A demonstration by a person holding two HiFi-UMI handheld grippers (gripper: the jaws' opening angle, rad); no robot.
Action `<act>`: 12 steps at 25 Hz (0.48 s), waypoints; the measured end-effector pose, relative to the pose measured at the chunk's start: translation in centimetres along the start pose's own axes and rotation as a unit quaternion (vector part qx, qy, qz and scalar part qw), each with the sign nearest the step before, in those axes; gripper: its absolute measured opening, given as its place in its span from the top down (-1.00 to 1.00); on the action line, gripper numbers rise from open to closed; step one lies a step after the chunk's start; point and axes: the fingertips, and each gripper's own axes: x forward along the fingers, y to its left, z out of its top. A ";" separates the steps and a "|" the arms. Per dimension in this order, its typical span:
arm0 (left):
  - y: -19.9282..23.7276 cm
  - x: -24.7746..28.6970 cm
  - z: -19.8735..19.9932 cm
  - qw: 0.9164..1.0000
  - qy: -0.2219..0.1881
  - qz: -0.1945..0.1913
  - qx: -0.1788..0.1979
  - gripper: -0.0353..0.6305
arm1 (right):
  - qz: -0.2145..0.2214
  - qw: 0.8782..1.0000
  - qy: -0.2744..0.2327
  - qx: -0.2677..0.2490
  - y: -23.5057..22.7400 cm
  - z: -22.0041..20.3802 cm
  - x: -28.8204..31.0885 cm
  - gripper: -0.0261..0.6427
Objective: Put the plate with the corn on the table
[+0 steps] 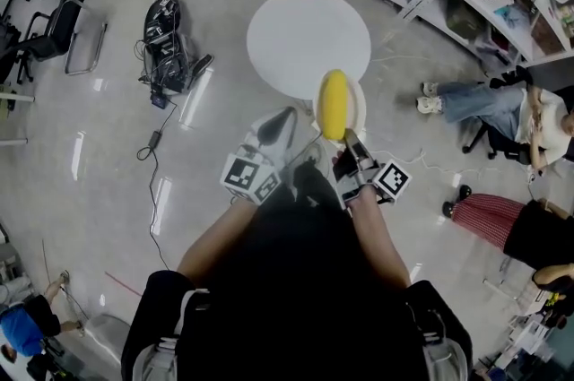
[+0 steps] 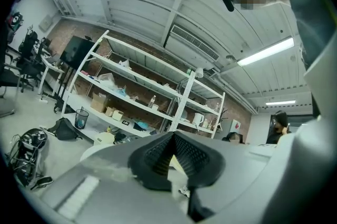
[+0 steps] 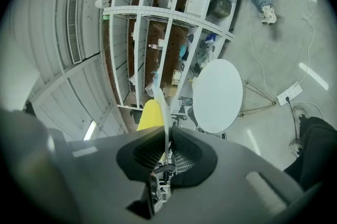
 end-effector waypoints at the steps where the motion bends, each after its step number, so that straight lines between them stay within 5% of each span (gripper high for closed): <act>1: 0.0 0.5 0.0 1.000 0.000 0.002 0.001 0.88 | 0.002 1.000 0.003 0.001 0.0 0.4 0.3 0.82; 12: 1.2 6.1 0.0 1.000 0.004 0.027 0.000 0.88 | -0.005 0.999 0.033 -0.010 -0.7 5.0 3.7 0.82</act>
